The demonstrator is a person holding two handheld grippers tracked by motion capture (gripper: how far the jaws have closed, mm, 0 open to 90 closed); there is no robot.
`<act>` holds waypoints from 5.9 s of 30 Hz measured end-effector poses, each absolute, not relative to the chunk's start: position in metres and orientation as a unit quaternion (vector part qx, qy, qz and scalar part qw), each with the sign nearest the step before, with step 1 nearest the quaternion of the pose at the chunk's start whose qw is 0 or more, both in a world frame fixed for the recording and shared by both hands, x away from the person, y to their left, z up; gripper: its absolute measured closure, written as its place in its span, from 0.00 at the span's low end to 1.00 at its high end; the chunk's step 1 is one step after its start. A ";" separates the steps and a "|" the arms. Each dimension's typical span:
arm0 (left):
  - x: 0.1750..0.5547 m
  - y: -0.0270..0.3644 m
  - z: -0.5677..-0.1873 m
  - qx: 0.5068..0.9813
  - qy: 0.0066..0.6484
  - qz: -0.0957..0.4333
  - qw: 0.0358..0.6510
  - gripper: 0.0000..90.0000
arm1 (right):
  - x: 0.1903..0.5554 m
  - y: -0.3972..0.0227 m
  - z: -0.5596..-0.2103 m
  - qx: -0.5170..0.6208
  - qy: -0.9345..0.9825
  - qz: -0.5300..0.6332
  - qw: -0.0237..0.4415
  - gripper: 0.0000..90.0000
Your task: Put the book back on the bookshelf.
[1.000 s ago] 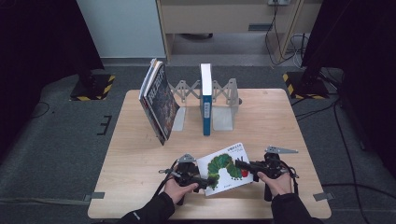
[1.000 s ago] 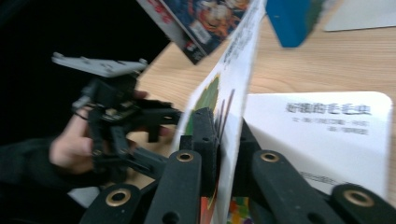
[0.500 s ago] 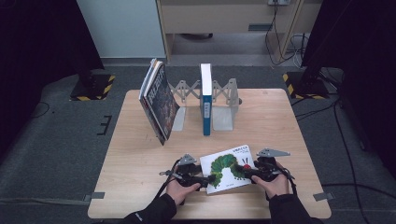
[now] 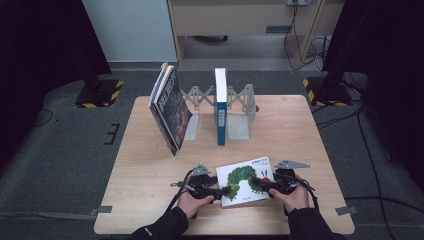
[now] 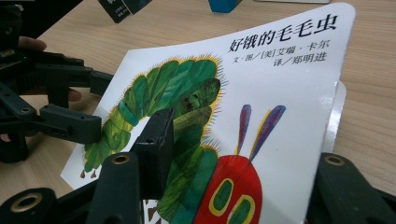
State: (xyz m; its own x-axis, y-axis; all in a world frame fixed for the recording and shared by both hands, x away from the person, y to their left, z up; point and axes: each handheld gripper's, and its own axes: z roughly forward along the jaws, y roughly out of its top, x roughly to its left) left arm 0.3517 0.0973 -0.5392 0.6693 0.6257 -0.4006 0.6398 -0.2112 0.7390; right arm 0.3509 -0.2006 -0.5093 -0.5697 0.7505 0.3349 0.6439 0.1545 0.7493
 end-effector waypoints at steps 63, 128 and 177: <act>0.356 0.102 -0.531 0.753 0.413 -0.074 0.507 0.44 | 0.361 -0.203 -0.523 0.467 0.759 0.453 0.040 0.44; 0.367 0.144 -0.410 0.694 0.420 0.066 0.581 0.83 | 0.369 -0.264 -0.539 0.514 0.767 0.320 0.211 0.03; 0.436 0.062 -0.392 0.670 0.432 0.189 0.573 0.83 | 0.369 -0.264 -0.539 0.514 0.768 0.321 0.209 0.03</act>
State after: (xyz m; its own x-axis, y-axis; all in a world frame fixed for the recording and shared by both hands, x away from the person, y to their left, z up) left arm 0.4364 0.0623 -0.3917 0.5545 0.7961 -0.2425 0.3628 0.0310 0.9313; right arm 0.3693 -0.2636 -0.5390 -0.3843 0.9232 0.0081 0.6543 0.2662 0.7078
